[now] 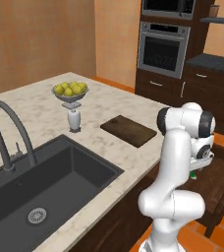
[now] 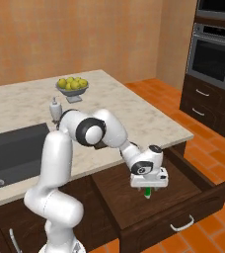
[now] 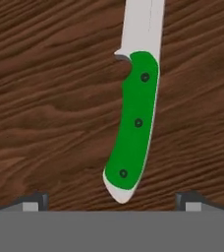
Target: Pick up the knife from the drawer and place it on the cutting board. Then place the meat from the plate to the cutting board.
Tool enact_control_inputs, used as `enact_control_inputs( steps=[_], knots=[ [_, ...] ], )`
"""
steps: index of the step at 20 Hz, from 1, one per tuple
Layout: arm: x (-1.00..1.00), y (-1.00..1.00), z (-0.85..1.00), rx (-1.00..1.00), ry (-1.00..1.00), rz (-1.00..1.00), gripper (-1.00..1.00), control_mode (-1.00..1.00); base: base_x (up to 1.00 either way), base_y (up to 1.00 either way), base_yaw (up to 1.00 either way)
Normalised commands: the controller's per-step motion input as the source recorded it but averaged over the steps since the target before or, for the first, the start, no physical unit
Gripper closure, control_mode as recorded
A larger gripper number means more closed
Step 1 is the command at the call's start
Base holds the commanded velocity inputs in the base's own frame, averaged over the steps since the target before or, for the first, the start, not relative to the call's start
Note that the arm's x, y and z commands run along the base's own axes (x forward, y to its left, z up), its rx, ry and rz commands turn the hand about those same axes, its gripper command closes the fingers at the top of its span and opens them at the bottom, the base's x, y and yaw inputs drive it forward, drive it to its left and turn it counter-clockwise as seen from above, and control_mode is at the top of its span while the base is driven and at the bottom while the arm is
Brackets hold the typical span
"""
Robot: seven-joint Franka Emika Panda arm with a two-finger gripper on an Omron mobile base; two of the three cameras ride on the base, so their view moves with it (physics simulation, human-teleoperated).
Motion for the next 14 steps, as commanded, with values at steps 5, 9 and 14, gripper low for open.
enact_control_inputs(
  steps=[5, 9, 14],
  knots=[
    [0.06, -0.06, -0.39, 0.02, -0.11, 0.00, -1.00, -1.00, 0.00, 0.00, 0.00],
    [0.24, 0.00, -0.49, 0.00, -0.06, 0.00, -1.00, -1.00, 0.00, 0.00, 0.00],
    [0.07, -0.07, -0.36, 0.00, 0.00, 0.00, 1.00, -1.00, 0.00, 0.00, 0.00]
  ],
)
